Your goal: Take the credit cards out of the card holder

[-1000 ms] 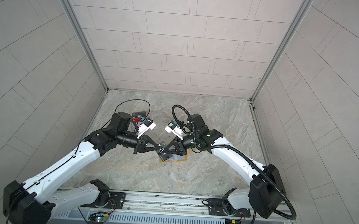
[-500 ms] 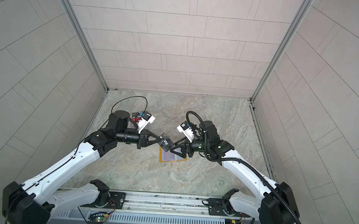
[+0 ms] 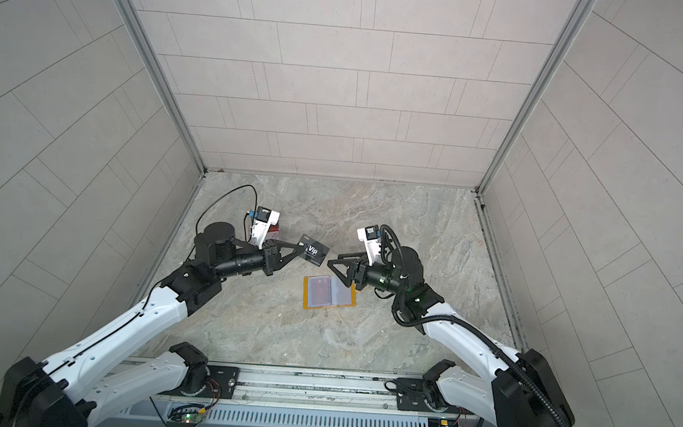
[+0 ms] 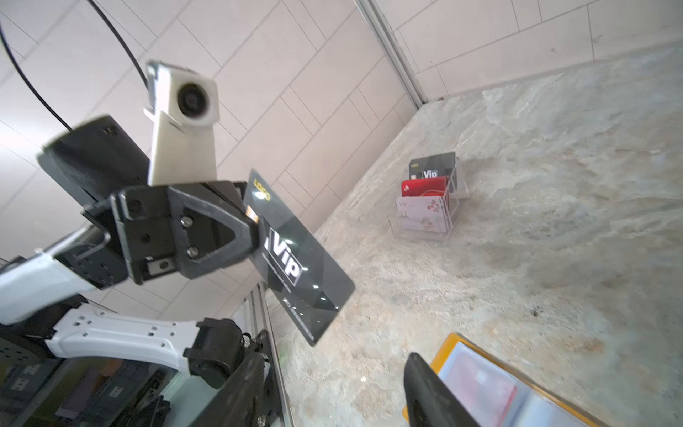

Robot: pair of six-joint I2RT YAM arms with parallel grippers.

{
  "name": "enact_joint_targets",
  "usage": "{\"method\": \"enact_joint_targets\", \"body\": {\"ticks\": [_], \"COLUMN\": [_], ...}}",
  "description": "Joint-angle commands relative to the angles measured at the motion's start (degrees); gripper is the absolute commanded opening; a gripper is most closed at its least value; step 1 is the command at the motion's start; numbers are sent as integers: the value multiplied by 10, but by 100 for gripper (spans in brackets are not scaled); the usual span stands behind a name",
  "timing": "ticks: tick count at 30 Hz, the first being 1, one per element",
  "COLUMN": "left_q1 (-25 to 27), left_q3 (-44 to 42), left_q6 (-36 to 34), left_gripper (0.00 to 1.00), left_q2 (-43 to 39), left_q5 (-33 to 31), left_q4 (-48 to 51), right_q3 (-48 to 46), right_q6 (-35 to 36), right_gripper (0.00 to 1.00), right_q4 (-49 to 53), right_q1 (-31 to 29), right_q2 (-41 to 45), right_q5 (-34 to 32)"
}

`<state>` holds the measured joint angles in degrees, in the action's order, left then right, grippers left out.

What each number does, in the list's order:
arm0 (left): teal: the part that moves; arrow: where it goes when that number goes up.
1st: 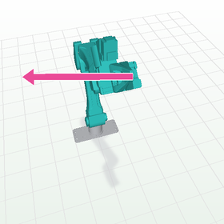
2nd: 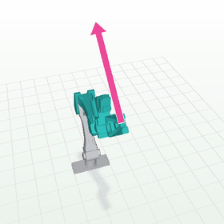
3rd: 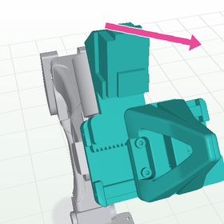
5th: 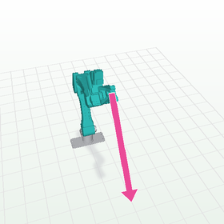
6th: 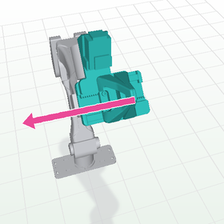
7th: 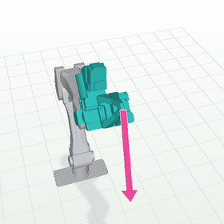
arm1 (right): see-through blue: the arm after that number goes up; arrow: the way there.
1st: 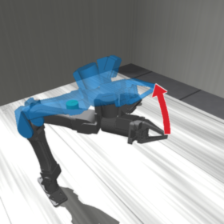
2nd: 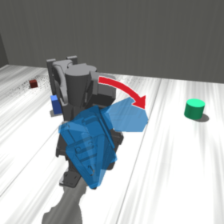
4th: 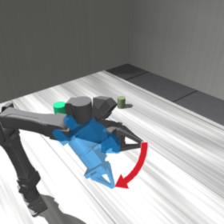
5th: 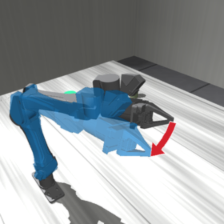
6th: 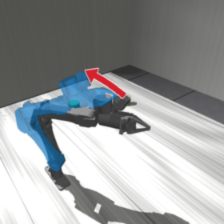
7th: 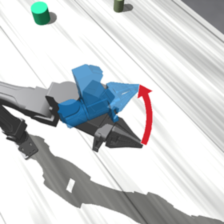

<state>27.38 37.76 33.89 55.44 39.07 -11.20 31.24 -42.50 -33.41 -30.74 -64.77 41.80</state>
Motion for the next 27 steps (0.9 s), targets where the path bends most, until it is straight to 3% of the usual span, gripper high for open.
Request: {"method": "enact_joint_targets", "body": {"ticks": [1, 15, 27], "left_q1": [-1, -1, -2], "left_q3": [-25, -45, -51], "left_q6": [86, 135, 158], "left_gripper": [0, 0, 0], "left_q2": [-6, -16, -12], "left_q5": [-18, -25, -15], "left_q4": [-144, -223, -262], "right_q3": [5, 38, 58], "right_q6": [-74, -131, -162], "right_gripper": [63, 51, 35], "right_q4": [-125, -212, -269], "right_q1": [-1, -19, -22], "right_q2": [-13, -73, -94], "right_q5": [14, 36, 49]}}
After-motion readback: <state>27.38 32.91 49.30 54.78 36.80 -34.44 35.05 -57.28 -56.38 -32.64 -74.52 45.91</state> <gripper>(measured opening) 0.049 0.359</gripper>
